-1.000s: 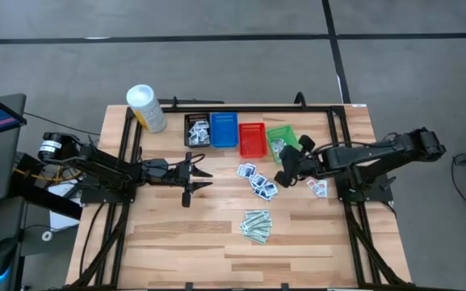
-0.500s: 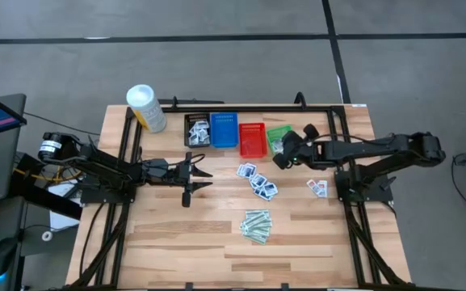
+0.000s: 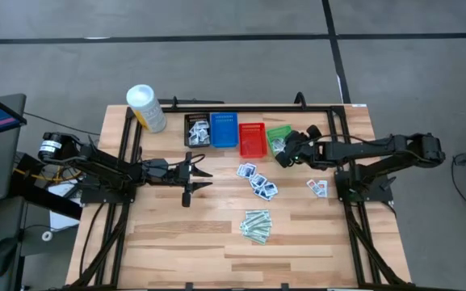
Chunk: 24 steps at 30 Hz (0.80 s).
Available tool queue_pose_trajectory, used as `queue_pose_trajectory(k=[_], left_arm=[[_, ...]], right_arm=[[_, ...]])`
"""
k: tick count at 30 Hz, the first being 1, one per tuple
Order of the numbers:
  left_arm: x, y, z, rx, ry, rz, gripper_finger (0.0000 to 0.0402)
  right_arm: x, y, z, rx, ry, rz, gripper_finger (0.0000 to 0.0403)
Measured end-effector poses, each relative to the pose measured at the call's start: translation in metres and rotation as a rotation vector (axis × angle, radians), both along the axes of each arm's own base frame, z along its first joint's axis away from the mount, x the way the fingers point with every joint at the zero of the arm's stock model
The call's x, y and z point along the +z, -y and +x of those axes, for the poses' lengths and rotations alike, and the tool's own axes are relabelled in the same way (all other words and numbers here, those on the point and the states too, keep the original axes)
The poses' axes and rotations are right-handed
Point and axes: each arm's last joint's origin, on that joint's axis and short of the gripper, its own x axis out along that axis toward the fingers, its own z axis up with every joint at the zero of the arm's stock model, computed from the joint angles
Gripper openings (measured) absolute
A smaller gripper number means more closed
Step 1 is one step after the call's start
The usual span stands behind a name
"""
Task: Pick & Place First Aid Supplies
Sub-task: Put the orange pad into the green bin
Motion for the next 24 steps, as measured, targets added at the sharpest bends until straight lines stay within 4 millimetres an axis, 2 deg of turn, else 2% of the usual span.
queue_pose_trajectory(k=[6,17,24], left_arm=[[0.0,0.0,0.0,0.0,0.0,0.0,0.0116],[0.0,0.0,0.0,0.0,0.0,0.0,0.0116],[0.0,0.0,0.0,0.001,0.0,0.0,0.0116]], right_arm=[[0.0,-0.004,-0.001,0.005,0.014,0.006,0.0145],[0.017,-0.029,-0.02,0.1,0.019,0.023,0.0133],[0.017,-0.044,-0.034,0.153,0.023,0.194,0.0137]])
